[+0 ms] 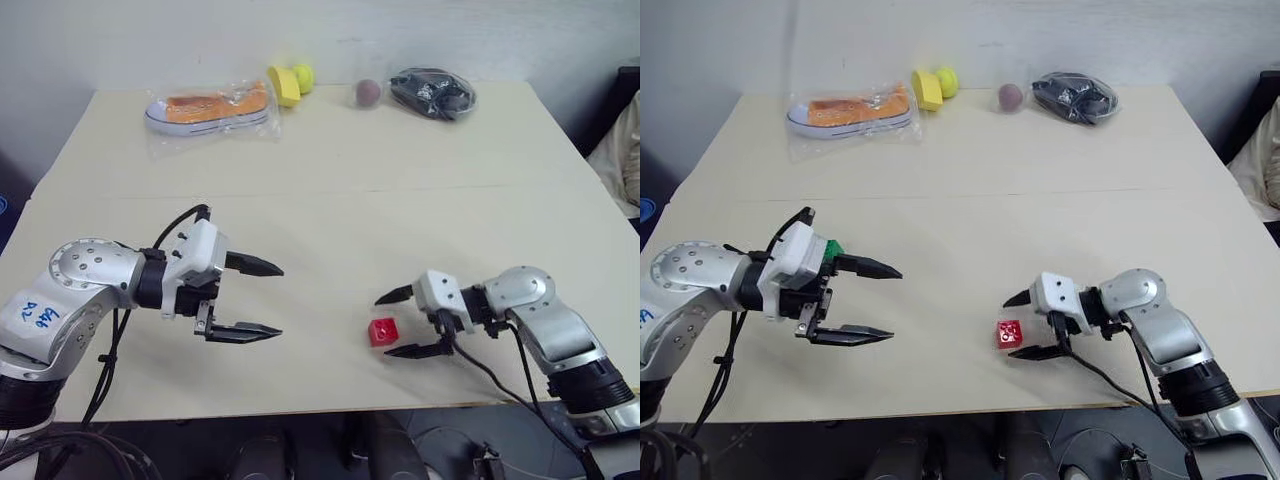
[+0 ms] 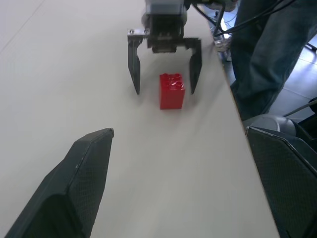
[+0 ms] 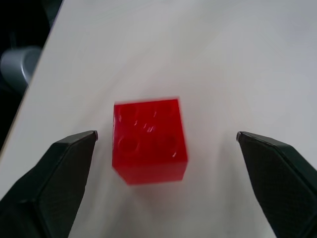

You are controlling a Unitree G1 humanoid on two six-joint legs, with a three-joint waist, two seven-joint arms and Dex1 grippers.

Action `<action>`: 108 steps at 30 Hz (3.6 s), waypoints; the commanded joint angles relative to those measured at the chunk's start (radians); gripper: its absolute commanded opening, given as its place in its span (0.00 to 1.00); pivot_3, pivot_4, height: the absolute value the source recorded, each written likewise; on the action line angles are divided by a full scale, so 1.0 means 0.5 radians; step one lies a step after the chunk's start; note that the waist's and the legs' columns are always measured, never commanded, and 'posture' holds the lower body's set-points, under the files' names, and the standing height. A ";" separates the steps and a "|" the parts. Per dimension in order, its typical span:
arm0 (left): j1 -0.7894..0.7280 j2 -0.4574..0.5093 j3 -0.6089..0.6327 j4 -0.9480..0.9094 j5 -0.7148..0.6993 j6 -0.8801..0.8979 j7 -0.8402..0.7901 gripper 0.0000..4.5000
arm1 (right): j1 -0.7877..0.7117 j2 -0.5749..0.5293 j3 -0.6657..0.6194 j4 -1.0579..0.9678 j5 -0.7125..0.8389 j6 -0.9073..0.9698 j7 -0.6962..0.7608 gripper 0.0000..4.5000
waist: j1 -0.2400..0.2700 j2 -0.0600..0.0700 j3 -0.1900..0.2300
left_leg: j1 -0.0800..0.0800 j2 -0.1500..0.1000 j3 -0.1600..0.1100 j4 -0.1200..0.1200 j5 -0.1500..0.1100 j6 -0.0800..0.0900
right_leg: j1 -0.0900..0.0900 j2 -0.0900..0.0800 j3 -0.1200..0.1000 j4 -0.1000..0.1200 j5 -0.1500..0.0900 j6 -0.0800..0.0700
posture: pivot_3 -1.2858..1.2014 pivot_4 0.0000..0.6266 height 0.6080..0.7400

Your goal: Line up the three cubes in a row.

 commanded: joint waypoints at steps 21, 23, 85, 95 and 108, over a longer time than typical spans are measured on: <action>-0.883 0.087 -0.066 2.313 0.949 -1.159 -0.416 1.00 | 0.036 -0.243 -0.482 -0.526 0.644 0.584 -0.188 0.99 | 0.017 -0.006 -0.003 | -0.007 -0.005 0.006 0.003 -0.005 0.009 | -0.003 0.000 -0.013 0.004 0.003 0.005 | 0.52 0.24 1.00; -1.011 -0.019 -0.153 2.419 1.048 -1.240 -0.397 1.00 | 0.031 -0.255 -0.489 -0.541 0.658 0.601 -0.203 0.99 | 0.020 -0.007 -0.004 | -0.007 -0.005 0.006 0.005 -0.005 0.009 | -0.003 0.001 -0.015 0.005 0.003 0.006 | 0.52 0.24 1.00; -0.305 -0.513 -0.860 -0.277 0.989 0.512 0.206 0.34 | 0.367 -0.475 -0.531 -0.745 0.634 0.512 -0.170 1.00 | 0.035 -0.013 -0.002 | -0.003 -0.003 0.002 0.012 -0.005 0.009 | 0.002 0.000 0.004 0.002 0.004 0.006 | 0.52 0.24 1.00; -0.282 -0.516 -0.893 -0.247 0.995 0.512 0.283 0.55 | 0.345 -0.453 -0.518 -0.738 0.652 0.522 -0.205 1.00 | 0.058 -0.013 -0.002 | -0.003 -0.003 0.002 0.016 -0.005 0.009 | 0.002 0.000 0.004 0.003 0.004 0.006 | 0.52 0.24 1.00; 0.184 -0.133 0.341 -0.457 0.524 1.015 0.285 1.00 | 0.225 -0.408 -0.440 -0.597 0.627 0.445 -0.140 1.00 | 0.023 -0.013 -0.002 | -0.003 0.001 -0.001 0.016 -0.006 0.007 | 0.001 -0.007 0.003 0.003 0.002 0.003 | 0.52 0.24 1.00</action>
